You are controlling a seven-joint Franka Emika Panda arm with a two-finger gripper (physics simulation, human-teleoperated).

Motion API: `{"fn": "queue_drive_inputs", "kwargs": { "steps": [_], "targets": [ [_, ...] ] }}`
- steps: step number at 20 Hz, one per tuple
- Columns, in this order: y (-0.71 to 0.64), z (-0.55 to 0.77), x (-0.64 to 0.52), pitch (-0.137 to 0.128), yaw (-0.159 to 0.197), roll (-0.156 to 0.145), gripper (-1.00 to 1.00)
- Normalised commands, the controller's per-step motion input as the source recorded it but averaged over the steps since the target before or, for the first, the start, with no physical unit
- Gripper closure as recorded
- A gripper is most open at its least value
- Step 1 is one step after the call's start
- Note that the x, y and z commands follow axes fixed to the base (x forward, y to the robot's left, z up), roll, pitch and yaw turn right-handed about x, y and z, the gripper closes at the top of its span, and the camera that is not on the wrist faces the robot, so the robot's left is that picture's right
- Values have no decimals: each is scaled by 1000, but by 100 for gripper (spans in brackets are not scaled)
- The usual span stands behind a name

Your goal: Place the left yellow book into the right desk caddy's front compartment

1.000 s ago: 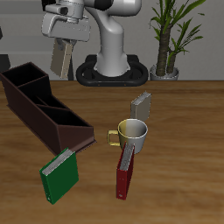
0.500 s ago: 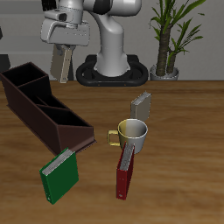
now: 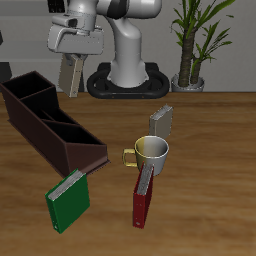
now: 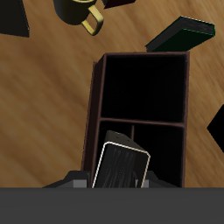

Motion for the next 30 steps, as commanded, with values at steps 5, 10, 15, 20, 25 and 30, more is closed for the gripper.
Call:
{"fn": "queue_drive_inputs", "kwargs": {
  "steps": [5,10,15,20,25,30],
  "targets": [
    [-88,-44,65,-4,-9,-17,100],
    [-126,-84,60,12,-42,-30,100],
    [-28,-80,67,10,-16,-3,100],
    [5,-92,142,8,-2,12,100],
    [59,44,104,-13,-11,10,100],
    [34,-82,123,15,-10,10,100]
  ]
}}
